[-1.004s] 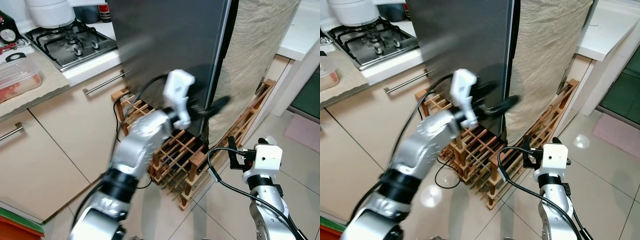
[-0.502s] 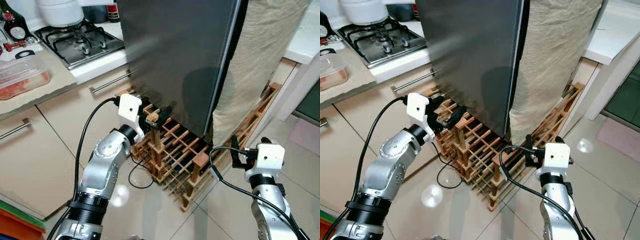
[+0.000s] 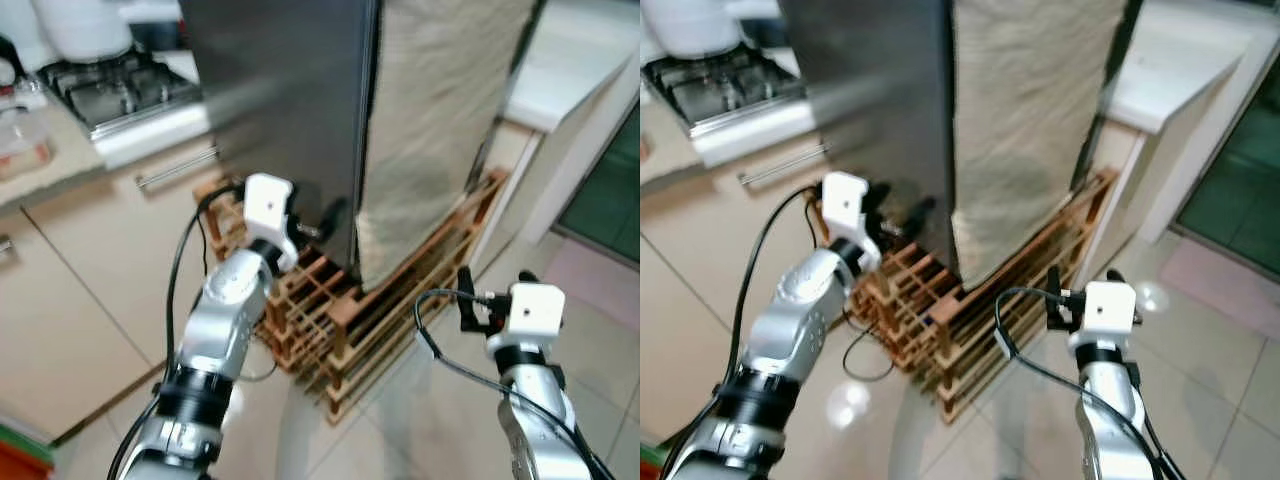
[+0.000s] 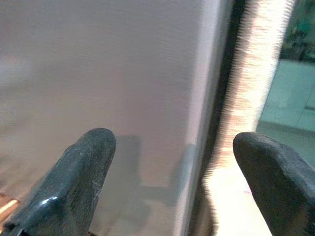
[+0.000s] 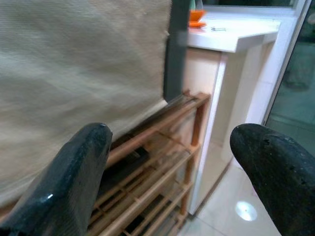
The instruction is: Restocking fridge
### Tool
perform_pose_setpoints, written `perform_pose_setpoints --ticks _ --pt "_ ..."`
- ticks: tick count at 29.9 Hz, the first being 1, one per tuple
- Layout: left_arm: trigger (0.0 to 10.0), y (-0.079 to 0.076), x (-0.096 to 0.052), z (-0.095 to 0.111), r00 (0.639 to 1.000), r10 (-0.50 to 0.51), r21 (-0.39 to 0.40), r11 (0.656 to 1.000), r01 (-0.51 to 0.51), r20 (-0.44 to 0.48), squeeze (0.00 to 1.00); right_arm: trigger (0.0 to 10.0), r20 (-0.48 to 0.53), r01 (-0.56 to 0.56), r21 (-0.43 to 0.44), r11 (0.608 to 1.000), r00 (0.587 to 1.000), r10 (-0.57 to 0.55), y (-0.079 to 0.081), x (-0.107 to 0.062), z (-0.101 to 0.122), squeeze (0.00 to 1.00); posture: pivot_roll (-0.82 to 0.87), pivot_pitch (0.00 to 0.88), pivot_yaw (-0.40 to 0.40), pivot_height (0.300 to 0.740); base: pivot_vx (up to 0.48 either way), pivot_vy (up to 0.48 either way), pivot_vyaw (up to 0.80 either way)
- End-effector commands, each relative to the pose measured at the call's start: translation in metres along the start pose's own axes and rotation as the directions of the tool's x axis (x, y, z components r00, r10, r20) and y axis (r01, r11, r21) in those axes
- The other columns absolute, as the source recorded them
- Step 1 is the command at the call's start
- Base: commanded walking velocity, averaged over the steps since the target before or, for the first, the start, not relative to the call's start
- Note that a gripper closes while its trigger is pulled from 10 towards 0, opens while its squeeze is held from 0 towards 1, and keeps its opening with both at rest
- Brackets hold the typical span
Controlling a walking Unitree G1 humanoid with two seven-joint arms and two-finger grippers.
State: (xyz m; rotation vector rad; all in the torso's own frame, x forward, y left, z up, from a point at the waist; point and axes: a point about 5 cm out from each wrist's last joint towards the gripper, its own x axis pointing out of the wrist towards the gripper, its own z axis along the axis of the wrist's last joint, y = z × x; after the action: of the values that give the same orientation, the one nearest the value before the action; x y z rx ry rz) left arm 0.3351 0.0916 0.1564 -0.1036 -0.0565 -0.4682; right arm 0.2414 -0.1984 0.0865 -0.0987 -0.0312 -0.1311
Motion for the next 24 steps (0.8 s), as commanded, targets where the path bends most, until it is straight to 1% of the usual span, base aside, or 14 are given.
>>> perform_pose_setpoints --ticks 1,2,4,7,8,9,14,16,18,22,24 --pt "10.0 -0.003 0.008 0.006 1.0 0.0 0.026 1.0 -0.001 0.008 0.0 10.0 0.003 0.01 -0.001 1.0 1.0 -0.01 -0.001 0.0 0.001 0.0 -0.06 0.014 0.057 0.736 0.0 0.0 0.0" --pt "10.0 -0.002 0.009 0.008 1.0 0.009 0.025 1.0 -0.009 0.013 0.0 10.0 0.003 0.009 -0.001 1.0 1.0 -0.009 -0.001 0.0 0.001 0.0 -0.06 0.014 0.057 0.736 0.0 0.0 0.0" --pt "10.0 -0.003 0.014 0.015 0.999 -0.007 0.021 1.0 0.006 0.034 0.0 10.0 0.003 0.005 -0.004 1.0 1.0 -0.005 0.0 0.0 0.001 0.0 -0.06 0.019 0.055 0.736 0.0 0.0 0.0" --pt "10.0 -0.006 0.016 0.018 0.999 -0.021 0.02 1.0 0.021 0.038 0.0 10.0 0.003 0.004 -0.004 1.0 1.0 -0.004 -0.001 0.0 0.001 0.0 -0.06 0.021 0.054 0.736 0.0 0.0 0.0" --pt "10.0 -0.008 0.017 0.019 0.999 -0.031 0.026 0.999 0.03 0.042 0.0 10.0 0.003 0.003 -0.005 1.0 1.0 -0.003 -0.001 0.0 0.001 0.0 -0.06 0.021 0.054 0.736 0.0 0.0 0.0" --pt "10.0 -0.012 0.023 0.022 0.998 -0.05 0.028 0.998 0.049 0.048 0.0 10.0 0.001 0.002 -0.005 1.0 1.0 -0.002 -0.001 0.001 0.001 0.0 -0.07 0.022 0.053 0.736 0.0 0.0 0.0" --pt "10.0 -0.022 0.037 0.022 0.996 -0.08 0.053 0.996 0.078 0.033 0.0 10.0 -0.003 0.0 -0.006 1.0 1.0 0.0 0.0 0.001 0.001 0.0 -0.07 0.022 0.052 0.736 0.0 0.0 0.0" --pt "10.0 -0.022 0.038 0.021 0.996 -0.08 0.055 0.995 0.079 0.03 0.0 10.0 -0.003 0.0 -0.006 1.0 1.0 0.0 0.0 0.001 0.001 0.0 -0.07 0.022 0.052 0.736 0.0 0.0 0.0" --pt "10.0 -0.025 0.042 0.021 0.996 -0.086 0.059 0.995 0.084 0.023 0.0 10.0 -0.003 0.001 -0.007 1.0 1.0 -0.001 0.0 0.002 0.001 0.0 -0.08 0.023 0.051 0.736 0.0 0.0 0.0" --pt "10.0 -0.031 0.052 0.023 0.995 -0.102 0.04 0.994 0.101 0.021 0.0 10.0 -0.005 0.002 -0.009 1.0 1.0 -0.002 -0.001 0.001 0.001 0.0 -0.09 0.025 0.05 0.736 0.0 0.0 0.0" --pt "10.0 -0.033 0.054 0.024 0.994 -0.106 0.039 0.994 0.105 0.022 0.0 10.0 -0.005 0.003 -0.01 1.0 1.0 -0.003 -0.001 0.001 0.0 0.0 -0.09 0.025 0.05 0.736 0.0 0.0 0.0"
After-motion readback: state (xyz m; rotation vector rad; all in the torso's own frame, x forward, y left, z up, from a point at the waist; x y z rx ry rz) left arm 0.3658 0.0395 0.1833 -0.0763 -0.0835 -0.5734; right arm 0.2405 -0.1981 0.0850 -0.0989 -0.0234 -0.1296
